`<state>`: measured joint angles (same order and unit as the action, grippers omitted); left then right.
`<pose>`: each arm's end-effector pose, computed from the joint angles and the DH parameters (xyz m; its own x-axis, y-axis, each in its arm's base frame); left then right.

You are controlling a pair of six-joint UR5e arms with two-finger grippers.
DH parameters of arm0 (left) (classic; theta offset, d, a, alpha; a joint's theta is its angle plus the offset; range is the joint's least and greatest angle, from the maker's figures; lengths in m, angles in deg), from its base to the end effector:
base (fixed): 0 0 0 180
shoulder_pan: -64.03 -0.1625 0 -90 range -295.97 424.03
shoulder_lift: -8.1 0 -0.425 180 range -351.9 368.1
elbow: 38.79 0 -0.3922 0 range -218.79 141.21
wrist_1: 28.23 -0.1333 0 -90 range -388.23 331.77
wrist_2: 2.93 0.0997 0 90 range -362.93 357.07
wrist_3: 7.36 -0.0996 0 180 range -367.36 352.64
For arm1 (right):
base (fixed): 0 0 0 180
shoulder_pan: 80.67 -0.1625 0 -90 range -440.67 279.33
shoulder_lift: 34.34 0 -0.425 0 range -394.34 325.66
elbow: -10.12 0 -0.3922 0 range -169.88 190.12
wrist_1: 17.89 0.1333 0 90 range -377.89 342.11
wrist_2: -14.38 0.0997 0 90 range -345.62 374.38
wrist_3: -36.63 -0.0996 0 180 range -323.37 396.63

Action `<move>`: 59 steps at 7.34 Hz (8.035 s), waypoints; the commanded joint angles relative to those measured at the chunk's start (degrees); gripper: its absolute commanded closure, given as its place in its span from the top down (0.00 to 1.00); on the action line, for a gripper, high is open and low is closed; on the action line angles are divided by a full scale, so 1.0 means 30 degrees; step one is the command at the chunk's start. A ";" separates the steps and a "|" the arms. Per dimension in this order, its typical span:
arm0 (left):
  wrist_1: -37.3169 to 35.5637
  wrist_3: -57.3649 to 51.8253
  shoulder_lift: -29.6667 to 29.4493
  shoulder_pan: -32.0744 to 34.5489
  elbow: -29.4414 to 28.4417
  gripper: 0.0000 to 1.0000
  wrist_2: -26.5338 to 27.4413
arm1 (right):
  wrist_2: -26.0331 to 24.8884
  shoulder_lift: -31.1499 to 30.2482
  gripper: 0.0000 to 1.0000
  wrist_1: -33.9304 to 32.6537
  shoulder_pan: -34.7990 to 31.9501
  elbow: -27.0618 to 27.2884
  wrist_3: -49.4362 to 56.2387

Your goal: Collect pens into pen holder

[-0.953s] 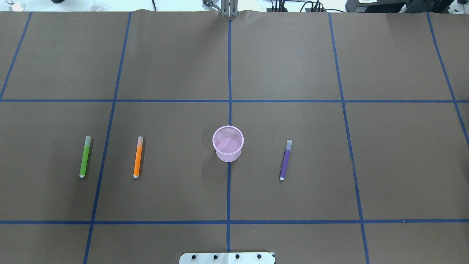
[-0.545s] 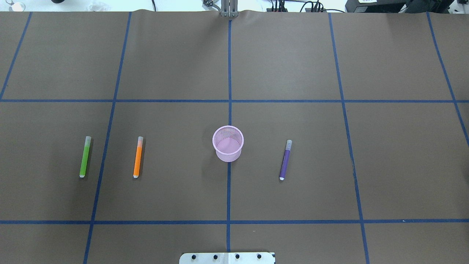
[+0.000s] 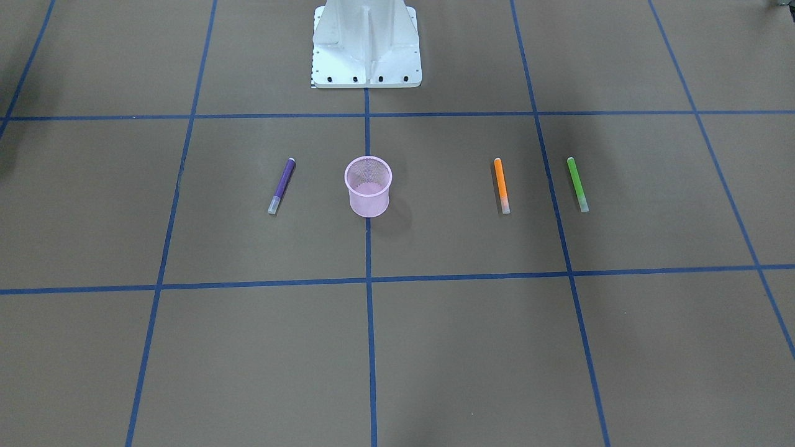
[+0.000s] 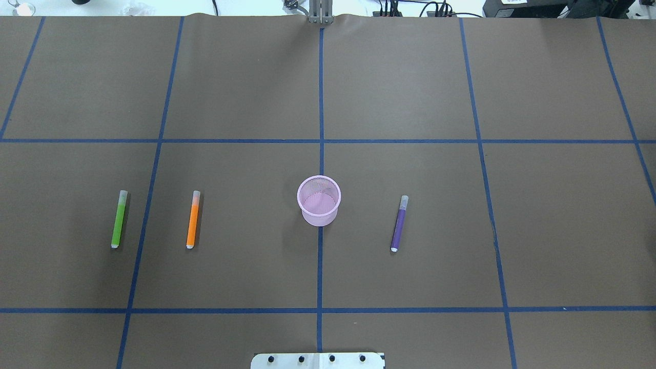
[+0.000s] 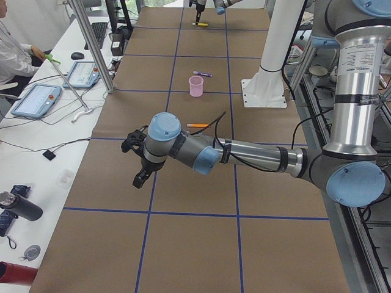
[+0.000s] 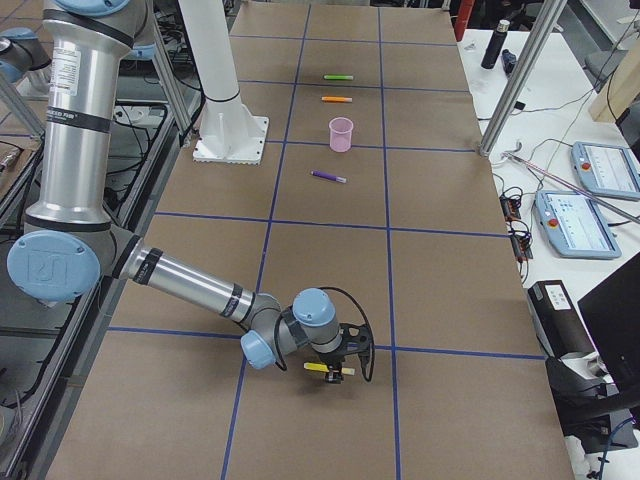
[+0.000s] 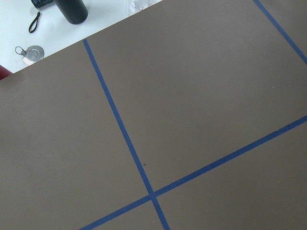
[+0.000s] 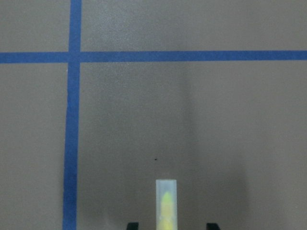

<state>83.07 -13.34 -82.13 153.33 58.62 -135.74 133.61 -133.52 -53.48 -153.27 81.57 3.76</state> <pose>-0.0593 -0.5138 0.5511 0.7245 0.4271 -0.5411 -0.0866 0.8351 0.5432 -0.0411 -0.4141 0.7974 0.7894 0.0678 0.6102 -0.1919 0.9713 0.1403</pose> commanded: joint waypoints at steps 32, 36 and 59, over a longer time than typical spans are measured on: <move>0.1891 0.1888 -0.0389 -0.1141 -0.0188 1.00 0.0000 | -2.3446 1.3780 0.98 -0.3308 1.9318 0.8728 -0.7617; 0.3792 0.9006 -0.1968 -0.5321 -0.0099 1.00 0.0000 | -1.2822 1.3546 0.98 -0.8865 1.3378 0.9609 -0.9078; 0.1540 1.9163 -0.1445 -1.5879 0.0398 0.00 0.6650 | 0.1889 1.2081 0.99 -1.7814 0.2813 1.0488 -0.1465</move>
<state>87.64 44.73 -86.54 105.74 59.50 -115.82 139.27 -97.27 -106.93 -144.83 113.04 -0.61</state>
